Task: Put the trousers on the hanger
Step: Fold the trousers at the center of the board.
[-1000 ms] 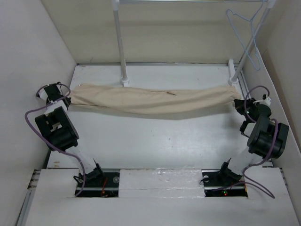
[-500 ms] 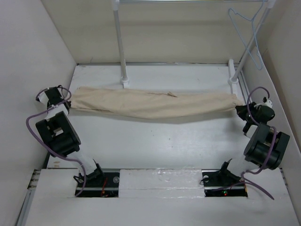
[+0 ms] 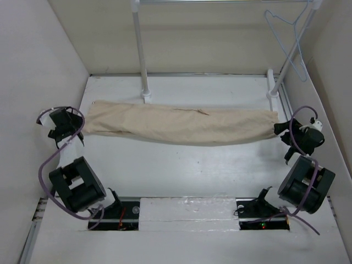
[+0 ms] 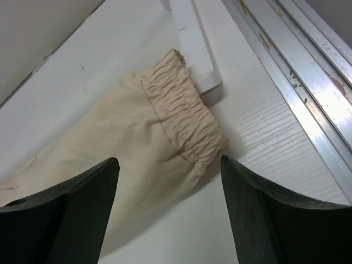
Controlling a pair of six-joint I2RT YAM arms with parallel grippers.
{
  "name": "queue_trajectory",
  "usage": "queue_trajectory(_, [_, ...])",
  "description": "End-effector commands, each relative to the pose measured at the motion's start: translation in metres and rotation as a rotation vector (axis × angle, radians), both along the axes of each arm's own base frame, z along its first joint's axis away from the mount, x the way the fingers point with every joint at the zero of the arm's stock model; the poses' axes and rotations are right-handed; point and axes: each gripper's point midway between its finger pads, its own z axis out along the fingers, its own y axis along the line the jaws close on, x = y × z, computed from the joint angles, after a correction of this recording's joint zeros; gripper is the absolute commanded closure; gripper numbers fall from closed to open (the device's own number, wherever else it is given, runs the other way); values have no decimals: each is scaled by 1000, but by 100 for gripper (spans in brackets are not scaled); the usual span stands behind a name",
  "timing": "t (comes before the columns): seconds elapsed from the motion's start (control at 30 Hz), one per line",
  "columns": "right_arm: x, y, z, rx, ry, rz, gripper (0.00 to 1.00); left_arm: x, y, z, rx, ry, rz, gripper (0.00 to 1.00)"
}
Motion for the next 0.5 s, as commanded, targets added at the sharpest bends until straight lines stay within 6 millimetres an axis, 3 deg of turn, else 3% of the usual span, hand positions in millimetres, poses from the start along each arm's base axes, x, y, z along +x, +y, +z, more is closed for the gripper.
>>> queue_trajectory(0.0, [-8,8,12,-53,-35,41,20,-9,-11,7,18,-76,-26,30])
queue_trajectory(0.1, [-13,5,13,-97,-17,24,15,2,-30,-17,-71,-42,-138,24])
queue_trajectory(0.13, [-15,0,14,-101,-16,11,14,9,-31,-15,-96,-12,-168,24])
queue_trajectory(0.17, [-14,2,15,-89,-21,24,14,11,-33,-39,-150,56,-178,24])
queue_trajectory(0.3, [-4,10,16,-49,-61,84,13,13,-39,-58,-228,41,-181,25])
queue_trajectory(0.4, [-4,16,1,-2,-46,110,13,13,-38,-79,-301,59,-137,33])
queue_trajectory(0.47, [-4,16,-2,0,-38,112,13,15,-37,-83,-312,66,-132,34])
